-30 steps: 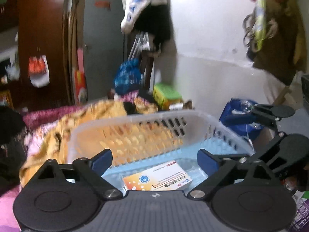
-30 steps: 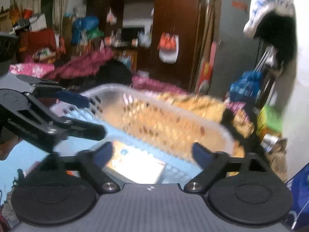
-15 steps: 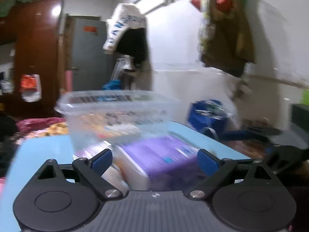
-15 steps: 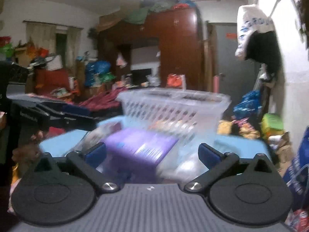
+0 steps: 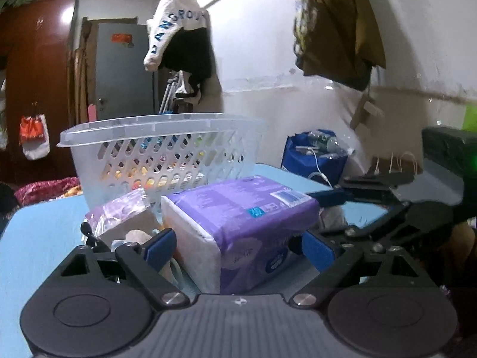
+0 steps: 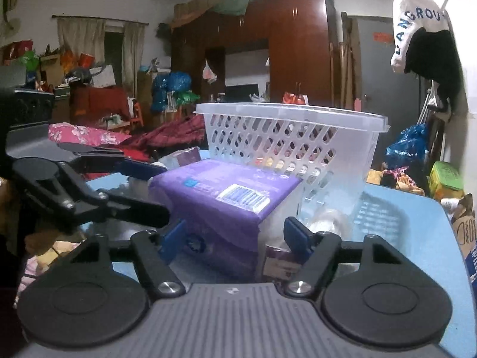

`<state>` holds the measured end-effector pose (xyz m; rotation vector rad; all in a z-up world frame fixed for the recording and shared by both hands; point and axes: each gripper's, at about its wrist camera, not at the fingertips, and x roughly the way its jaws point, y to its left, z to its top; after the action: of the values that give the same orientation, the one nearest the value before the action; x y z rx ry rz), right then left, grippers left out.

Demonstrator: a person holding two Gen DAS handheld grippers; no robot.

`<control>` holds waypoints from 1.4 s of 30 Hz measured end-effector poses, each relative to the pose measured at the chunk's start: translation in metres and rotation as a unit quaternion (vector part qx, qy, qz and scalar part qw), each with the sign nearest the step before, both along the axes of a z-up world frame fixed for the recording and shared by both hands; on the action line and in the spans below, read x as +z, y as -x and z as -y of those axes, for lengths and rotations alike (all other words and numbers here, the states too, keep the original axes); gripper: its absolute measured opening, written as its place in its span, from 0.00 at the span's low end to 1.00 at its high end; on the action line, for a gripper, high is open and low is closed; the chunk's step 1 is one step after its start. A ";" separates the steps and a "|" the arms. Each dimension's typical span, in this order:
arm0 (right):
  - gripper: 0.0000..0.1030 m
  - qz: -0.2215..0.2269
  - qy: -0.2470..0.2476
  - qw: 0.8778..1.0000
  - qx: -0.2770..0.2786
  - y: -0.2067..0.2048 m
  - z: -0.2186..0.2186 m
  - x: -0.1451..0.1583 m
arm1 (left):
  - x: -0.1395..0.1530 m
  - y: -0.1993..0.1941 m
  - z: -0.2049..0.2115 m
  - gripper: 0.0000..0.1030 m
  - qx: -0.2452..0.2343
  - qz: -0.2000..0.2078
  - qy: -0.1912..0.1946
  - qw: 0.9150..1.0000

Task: Organize objects
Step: 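Grasp the purple tissue pack with both grippers, then lift the purple tissue pack into the white basket and release it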

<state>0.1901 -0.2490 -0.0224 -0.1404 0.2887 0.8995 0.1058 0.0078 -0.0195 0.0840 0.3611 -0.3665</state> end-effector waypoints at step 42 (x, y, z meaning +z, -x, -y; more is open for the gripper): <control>0.52 0.082 -0.008 0.997 0.001 0.039 0.006 0.032 | 0.027 0.039 0.002 0.62 0.011 0.097 -0.016 0.995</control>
<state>0.1514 -0.2553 0.0093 -0.1990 0.1282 0.8857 0.0673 0.0061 0.0079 0.1450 0.1751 -0.3277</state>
